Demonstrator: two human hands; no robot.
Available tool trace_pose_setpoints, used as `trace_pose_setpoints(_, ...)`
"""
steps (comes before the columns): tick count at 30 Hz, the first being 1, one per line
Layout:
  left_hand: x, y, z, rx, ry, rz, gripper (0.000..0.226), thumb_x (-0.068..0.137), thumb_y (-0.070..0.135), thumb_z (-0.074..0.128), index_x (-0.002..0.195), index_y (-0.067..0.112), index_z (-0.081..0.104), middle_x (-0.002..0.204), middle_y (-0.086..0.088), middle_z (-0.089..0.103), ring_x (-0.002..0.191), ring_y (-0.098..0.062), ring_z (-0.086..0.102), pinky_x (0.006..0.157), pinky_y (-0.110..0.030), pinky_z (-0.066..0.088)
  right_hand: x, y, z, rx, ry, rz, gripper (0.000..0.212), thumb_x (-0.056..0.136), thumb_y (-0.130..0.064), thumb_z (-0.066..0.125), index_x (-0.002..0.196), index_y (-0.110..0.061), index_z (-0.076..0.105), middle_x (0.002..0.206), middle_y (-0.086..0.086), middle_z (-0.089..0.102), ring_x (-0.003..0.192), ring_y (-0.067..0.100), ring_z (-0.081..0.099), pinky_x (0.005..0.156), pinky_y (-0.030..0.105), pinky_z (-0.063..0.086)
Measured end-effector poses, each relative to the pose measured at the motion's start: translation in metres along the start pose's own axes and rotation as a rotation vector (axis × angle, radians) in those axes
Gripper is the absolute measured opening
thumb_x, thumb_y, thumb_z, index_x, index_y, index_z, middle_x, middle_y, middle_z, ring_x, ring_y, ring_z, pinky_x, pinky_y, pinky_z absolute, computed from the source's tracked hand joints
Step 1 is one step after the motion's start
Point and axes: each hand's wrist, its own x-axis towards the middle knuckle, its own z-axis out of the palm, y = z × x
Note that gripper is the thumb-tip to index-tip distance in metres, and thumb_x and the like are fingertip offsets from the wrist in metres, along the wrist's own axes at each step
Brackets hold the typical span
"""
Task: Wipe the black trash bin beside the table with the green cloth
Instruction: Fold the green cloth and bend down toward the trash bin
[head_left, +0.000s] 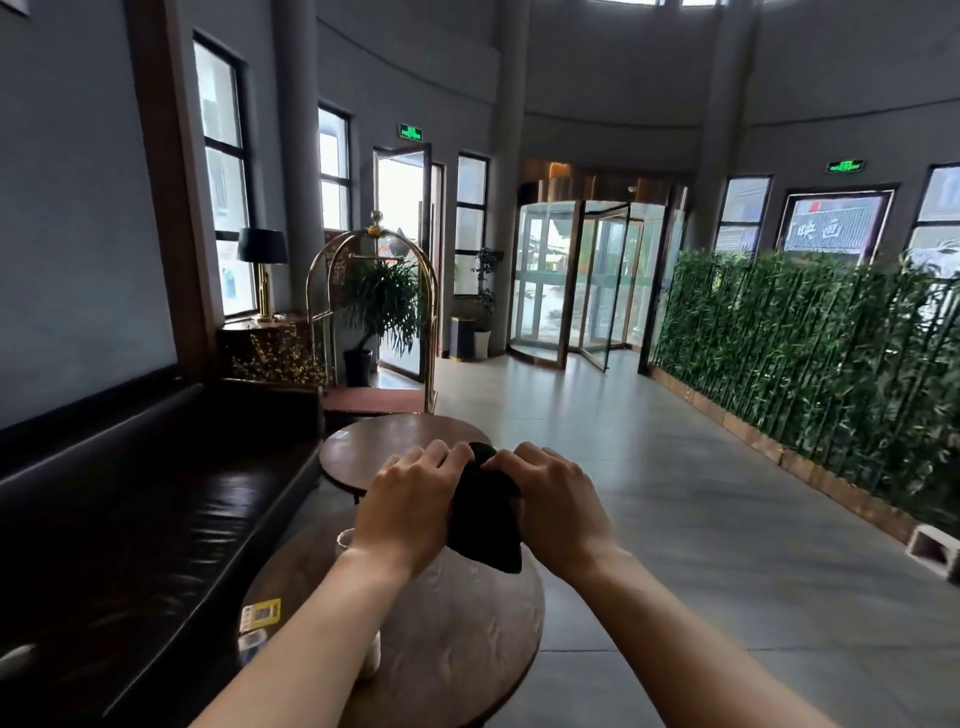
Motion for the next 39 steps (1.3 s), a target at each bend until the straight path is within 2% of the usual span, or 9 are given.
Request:
trace_pose_setpoints(7,-0.023,0.008,0.028,0.003,-0.037,-0.023,0.035,0.082,0.013,0.068,0.115,0.021,0.059,0.091,-0.001,0.065,0.082,-0.027,0.066,0.075,-0.041,0.053,-0.026,0.011,0.025,0.035,-0.059,0.017,0.030,0.093,-0.011,0.059,0.121,-0.019,0.066,0.108,0.006,0.067,0.097,0.030,0.062,0.077,0.042,0.055)
trace_pose_setpoints(14,-0.048,0.026,0.071,-0.018,-0.128,-0.033,0.036,0.089,0.014,0.059,0.123,0.023,0.055,0.105,0.000,0.065,0.097,-0.026,0.064,0.086,-0.041,0.052,-0.062,0.036,0.059,0.059,-0.105,0.046,0.026,0.092,-0.014,0.063,0.118,-0.020,0.067,0.106,0.005,0.069,0.094,0.028,0.065,0.074,0.043,0.057)
trace_pose_setpoints(21,-0.069,0.043,0.116,-0.054,-0.213,-0.052,0.038,0.094,0.016,0.054,0.131,0.024,0.050,0.113,0.001,0.063,0.104,-0.024,0.062,0.092,-0.039,0.049,-0.097,0.060,0.092,0.087,-0.168,0.090,0.026,0.092,-0.015,0.065,0.117,-0.021,0.067,0.103,0.003,0.068,0.090,0.026,0.063,0.074,0.043,0.057)
trace_pose_setpoints(34,-0.118,0.052,0.200,-0.069,-0.353,-0.108,0.036,0.088,0.011,0.055,0.122,0.022,0.058,0.104,0.000,0.064,0.094,-0.028,0.062,0.081,-0.040,0.050,-0.156,0.086,0.165,0.143,-0.306,0.181,0.037,0.088,-0.007,0.063,0.120,-0.024,0.067,0.106,0.000,0.067,0.098,0.026,0.062,0.078,0.045,0.055)
trace_pose_setpoints(39,-0.144,0.048,0.239,-0.080,-0.397,-0.111,0.038,0.087,0.009,0.055,0.123,0.021,0.058,0.104,0.000,0.064,0.094,-0.028,0.062,0.084,-0.041,0.051,-0.181,0.093,0.204,0.147,-0.344,0.204,0.039,0.087,-0.006,0.063,0.121,-0.024,0.067,0.106,0.000,0.066,0.099,0.025,0.061,0.079,0.044,0.055)
